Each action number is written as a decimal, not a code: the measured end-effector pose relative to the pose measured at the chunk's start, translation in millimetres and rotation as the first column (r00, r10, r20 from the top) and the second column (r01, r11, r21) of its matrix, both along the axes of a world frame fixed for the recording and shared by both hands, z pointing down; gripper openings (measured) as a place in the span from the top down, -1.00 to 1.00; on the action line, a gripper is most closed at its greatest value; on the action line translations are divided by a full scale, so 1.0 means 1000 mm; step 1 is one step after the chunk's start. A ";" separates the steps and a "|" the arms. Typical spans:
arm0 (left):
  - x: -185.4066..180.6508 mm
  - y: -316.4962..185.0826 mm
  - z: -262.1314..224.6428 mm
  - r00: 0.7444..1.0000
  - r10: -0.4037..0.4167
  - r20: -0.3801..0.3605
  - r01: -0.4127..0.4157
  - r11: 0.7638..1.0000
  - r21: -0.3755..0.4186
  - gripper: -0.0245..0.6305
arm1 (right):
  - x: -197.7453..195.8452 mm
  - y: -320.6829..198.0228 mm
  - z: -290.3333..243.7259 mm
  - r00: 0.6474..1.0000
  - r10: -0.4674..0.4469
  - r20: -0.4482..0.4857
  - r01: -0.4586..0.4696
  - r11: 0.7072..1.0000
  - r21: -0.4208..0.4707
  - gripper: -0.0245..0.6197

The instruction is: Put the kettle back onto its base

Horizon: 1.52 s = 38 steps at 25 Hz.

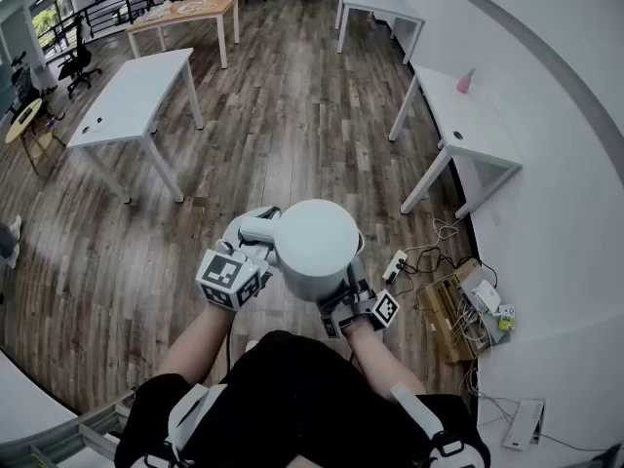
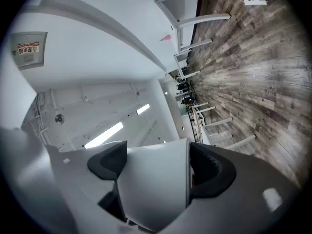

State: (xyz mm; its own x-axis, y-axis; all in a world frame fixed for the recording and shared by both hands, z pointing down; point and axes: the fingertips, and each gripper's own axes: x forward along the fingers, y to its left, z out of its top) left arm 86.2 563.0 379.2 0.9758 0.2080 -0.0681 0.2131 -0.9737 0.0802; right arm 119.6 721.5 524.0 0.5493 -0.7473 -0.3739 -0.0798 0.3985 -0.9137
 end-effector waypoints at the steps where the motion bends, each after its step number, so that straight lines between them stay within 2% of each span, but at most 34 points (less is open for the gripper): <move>1: 0.000 0.001 0.000 1.000 0.001 0.002 -0.001 1.000 0.000 0.92 | -0.001 0.001 0.000 1.000 0.001 0.001 -0.001 1.000 0.001 -0.30; 11: 0.009 0.026 0.003 1.000 0.009 0.020 -0.009 1.000 0.004 0.92 | 0.005 0.026 0.005 1.000 0.007 0.018 -0.007 1.000 0.003 -0.30; 16: 0.011 0.039 0.006 1.000 -0.012 0.008 0.012 1.000 -0.001 0.92 | 0.013 0.038 0.006 1.000 -0.018 0.009 0.018 1.000 -0.001 -0.30; 25: -0.011 0.026 0.007 0.988 -0.151 0.013 0.151 0.988 -0.009 0.92 | 0.015 0.018 0.006 0.985 -0.174 0.011 0.174 0.985 -0.008 -0.31; 33: -0.054 0.004 0.014 0.957 -0.288 0.028 0.288 0.957 -0.021 0.93 | -0.008 -0.013 0.011 0.948 -0.317 0.026 0.317 0.948 -0.020 -0.31; 38: -0.070 -0.013 0.016 0.942 -0.332 0.043 0.333 0.943 -0.017 0.93 | -0.020 -0.034 0.014 0.931 -0.363 0.045 0.364 0.931 -0.015 -0.31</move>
State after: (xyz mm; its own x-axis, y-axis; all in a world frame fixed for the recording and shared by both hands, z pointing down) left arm 15.7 549.5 395.0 0.9910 -0.1303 -0.0298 -0.1265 -0.9863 0.1063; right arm 99.6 687.7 538.2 0.2529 -0.9067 -0.3377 0.1038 0.3724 -0.9222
